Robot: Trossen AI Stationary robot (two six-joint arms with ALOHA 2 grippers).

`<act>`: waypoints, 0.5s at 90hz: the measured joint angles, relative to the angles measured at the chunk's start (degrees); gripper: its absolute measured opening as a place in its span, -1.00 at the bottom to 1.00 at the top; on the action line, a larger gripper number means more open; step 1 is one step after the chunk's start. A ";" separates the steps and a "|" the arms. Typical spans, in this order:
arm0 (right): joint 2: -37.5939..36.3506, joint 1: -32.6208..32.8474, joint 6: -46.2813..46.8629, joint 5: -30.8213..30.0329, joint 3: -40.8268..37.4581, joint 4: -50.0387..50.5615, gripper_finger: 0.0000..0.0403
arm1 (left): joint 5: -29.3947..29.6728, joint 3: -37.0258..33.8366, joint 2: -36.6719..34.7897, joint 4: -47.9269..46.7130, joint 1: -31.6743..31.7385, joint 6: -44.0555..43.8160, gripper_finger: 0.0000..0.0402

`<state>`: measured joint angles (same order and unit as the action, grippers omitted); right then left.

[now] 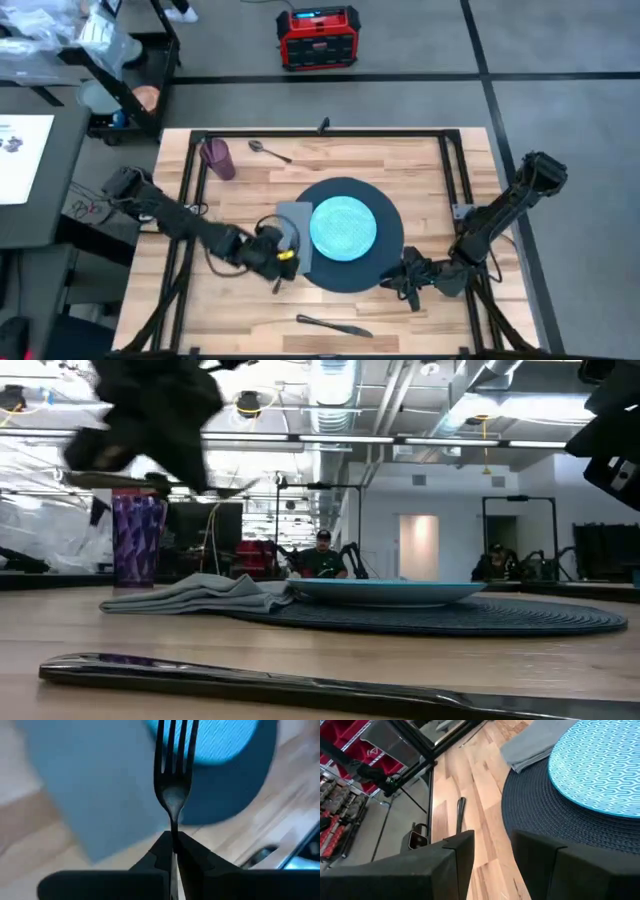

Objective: Set table place
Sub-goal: Put the black fork on the gray napkin

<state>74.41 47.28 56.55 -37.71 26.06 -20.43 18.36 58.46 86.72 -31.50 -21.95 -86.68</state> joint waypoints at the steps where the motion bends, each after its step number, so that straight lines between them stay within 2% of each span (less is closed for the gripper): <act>1: 0.00 0.02 -0.01 0.00 0.00 0.00 -0.41 | 0.05 0.00 0.00 -0.17 0.52 0.07 -1.00; 11: 0.00 0.66 0.00 -0.02 0.00 -0.01 -0.41 | 0.37 0.00 0.21 -2.35 5.40 -3.22 -1.00; 24: 0.00 1.54 0.00 -0.02 0.00 0.06 -0.41 | 0.33 0.00 1.72 1.82 9.20 -6.37 -1.00; 45: 0.00 1.92 0.02 -0.46 0.00 0.23 -0.41 | -4.67 0.00 7.61 3.95 12.21 -6.78 -1.00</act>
<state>74.41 49.19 56.57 -38.17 26.06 -20.19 13.69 58.46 94.33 -27.55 -9.74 -93.46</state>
